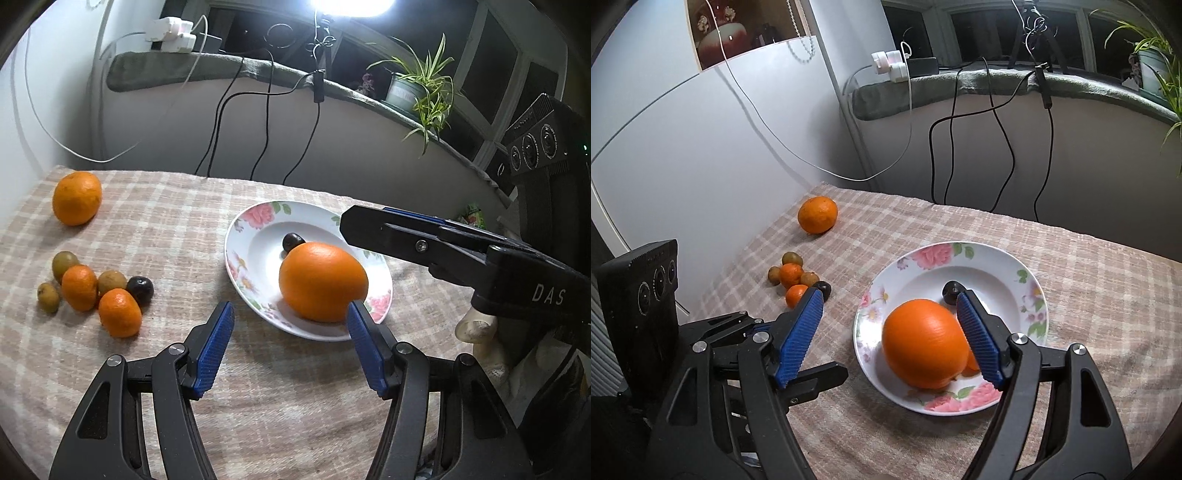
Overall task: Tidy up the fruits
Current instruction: 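Carry the large orange to the plate and open the right gripper, then reach the left gripper to a brown kiwi while the right gripper reaches a small tangerine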
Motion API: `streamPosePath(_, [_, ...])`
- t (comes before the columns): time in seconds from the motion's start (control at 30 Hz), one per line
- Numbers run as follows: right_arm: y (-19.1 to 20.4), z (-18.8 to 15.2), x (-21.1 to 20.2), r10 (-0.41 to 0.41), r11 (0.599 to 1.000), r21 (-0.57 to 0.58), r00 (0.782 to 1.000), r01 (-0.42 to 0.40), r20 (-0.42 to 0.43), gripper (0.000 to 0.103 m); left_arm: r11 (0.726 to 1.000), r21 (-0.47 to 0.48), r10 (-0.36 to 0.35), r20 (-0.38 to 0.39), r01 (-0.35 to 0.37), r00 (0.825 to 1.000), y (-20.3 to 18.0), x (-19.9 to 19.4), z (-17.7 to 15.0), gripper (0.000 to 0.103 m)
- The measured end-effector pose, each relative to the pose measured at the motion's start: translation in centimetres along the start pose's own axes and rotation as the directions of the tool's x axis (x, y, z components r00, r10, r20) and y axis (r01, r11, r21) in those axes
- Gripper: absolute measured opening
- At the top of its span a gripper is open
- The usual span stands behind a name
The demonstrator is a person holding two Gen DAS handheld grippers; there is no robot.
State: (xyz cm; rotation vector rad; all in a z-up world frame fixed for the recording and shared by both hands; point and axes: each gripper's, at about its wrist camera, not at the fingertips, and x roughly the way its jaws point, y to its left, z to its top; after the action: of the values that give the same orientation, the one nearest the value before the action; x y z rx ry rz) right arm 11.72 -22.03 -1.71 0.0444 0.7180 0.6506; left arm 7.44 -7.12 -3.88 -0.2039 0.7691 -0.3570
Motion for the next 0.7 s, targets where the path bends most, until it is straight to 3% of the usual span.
streamPosePath(0.37, [1.3,0.1,0.6,0.015,1.0,-0.023,1.0,-0.015,-0.005,0.078,1.0,-0.005,0.024,0.05,-0.024,0.998,1.7,-1.3,-0.4,0.064])
streamPosePath(0.7, [3.2,0.6,2.3,0.056,0.997,-0.049,0.998,-0.056,-0.003,0.078,0.992,-0.06,0.11,0.059,-0.107,0.992,6.1,-2.8,-0.9,0.064])
